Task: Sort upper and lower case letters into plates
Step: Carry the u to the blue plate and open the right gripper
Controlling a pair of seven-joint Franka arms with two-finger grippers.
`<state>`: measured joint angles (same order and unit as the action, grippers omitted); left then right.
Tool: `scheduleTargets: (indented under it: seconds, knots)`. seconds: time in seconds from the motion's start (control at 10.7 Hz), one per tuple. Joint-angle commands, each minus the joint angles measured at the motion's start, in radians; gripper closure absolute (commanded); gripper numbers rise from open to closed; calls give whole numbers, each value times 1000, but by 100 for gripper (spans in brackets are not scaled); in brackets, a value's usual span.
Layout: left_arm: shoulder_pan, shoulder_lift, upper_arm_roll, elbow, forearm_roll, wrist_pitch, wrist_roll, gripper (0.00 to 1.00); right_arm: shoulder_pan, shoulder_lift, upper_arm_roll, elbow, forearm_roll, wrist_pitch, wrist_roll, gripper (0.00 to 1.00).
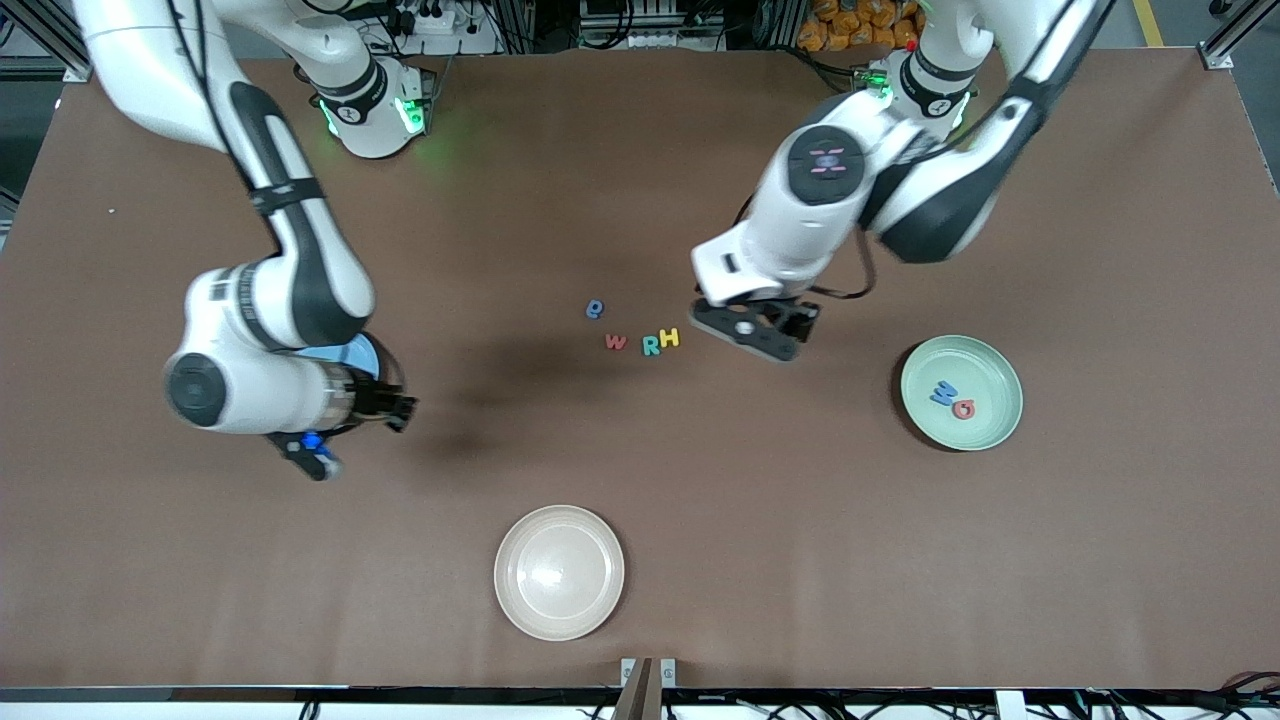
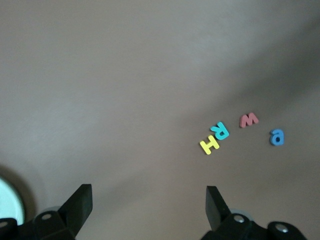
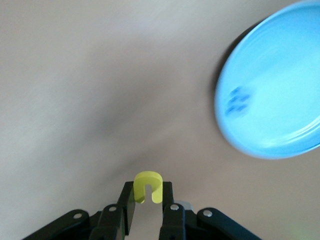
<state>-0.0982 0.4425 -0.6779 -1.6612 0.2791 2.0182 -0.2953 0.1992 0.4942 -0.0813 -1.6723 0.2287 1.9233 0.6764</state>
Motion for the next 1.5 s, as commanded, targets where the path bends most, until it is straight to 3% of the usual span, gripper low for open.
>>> scheduleTargets:
  seconds: [0.0, 0.28, 0.56, 0.75, 0.84, 0.94, 1.4]
  knots:
    - [-92, 94, 0, 12, 125, 51, 8, 0, 9, -40, -92, -130, -5, 75, -83, 100]
    - [-184, 215, 0, 17, 250, 114, 59, 0, 3, -40, -201, -200, -5, 143, -279, 100]
    - [-218, 266, 3, 12, 285, 162, 249, 0, -1, -37, -206, -282, -5, 244, -290, 100]
    - [-216, 289, 5, -6, 292, 171, 350, 0, -3, -33, -204, -282, 4, 240, -290, 67]
    - [-215, 289, 6, -26, 302, 178, 363, 0, -4, -33, -204, -282, 4, 238, -291, 25]
    - [-204, 291, 8, -55, 357, 207, 384, 0, -4, -37, -204, -280, 4, 237, -299, 0]
    - [-183, 364, 40, -94, 483, 339, 404, 0, 6, -100, -204, -271, 3, 151, -546, 0]
